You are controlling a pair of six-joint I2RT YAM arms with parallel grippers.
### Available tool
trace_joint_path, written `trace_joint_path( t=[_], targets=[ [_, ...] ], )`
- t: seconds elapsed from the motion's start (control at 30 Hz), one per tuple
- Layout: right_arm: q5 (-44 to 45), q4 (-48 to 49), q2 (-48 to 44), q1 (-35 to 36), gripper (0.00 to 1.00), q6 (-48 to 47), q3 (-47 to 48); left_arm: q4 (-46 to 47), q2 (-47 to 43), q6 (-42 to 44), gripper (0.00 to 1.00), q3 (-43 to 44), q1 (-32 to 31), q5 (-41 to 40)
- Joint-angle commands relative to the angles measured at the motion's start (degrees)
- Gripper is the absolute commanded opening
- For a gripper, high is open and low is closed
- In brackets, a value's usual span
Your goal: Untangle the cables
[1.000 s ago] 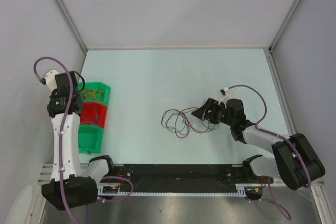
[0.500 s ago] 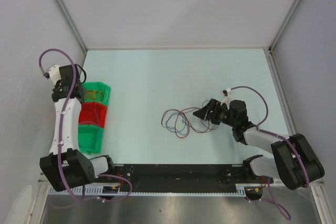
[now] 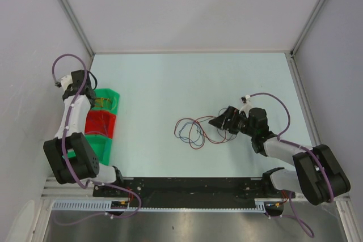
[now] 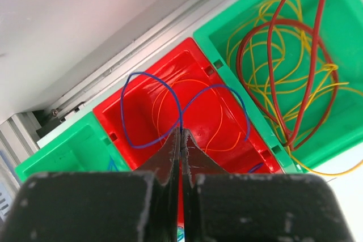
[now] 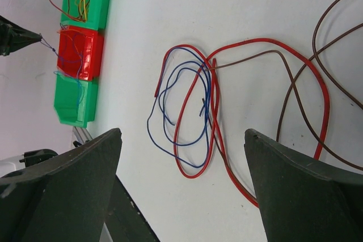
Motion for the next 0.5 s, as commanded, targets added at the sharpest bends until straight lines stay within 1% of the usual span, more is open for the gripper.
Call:
trace_joint_path(
  t=[0.0, 0.2, 0.3, 0.33, 0.37, 0.43, 0.47],
  targets=[
    [-0.7, 3.1, 0.0, -0.3, 0.94, 0.5, -0.2, 0.2, 2.0, -1.3, 0.00, 1.6, 0.4, 1.2],
    [-0.8, 3.2, 0.2, -0.4, 0.93, 0.6, -0.2, 0.1, 2.5, -1.4, 0.00, 0.9, 0.4, 2.1],
    [-1.0, 3.3, 0.3, -0.5, 0.93, 0.7, -0.2, -0.7, 2.6, -1.9, 0.02, 0.8, 0.5, 1.6],
    [-1.1, 3.4, 0.6, -0.6, 0.94, 0.8, -0.3, -1.0, 2.3, -2.0, 0.04, 0.7, 0.5, 1.9],
    [-1.1, 3.5, 0.7, -0.6, 0.94, 0.8, -0.2, -1.0, 2.1, -2.0, 0.09, 0.5, 0.6, 2.1],
    [-1.1, 3.5, 0.8, -0.7, 0.94, 1.0, -0.1, -0.1, 0.9, -1.9, 0.13, -0.4, 0.5, 3.3],
    [-1.1, 3.5, 0.8, -0.9, 0.94, 1.2, -0.1, 0.3, 0.5, -1.7, 0.18, -0.7, 0.5, 3.7]
  ],
)
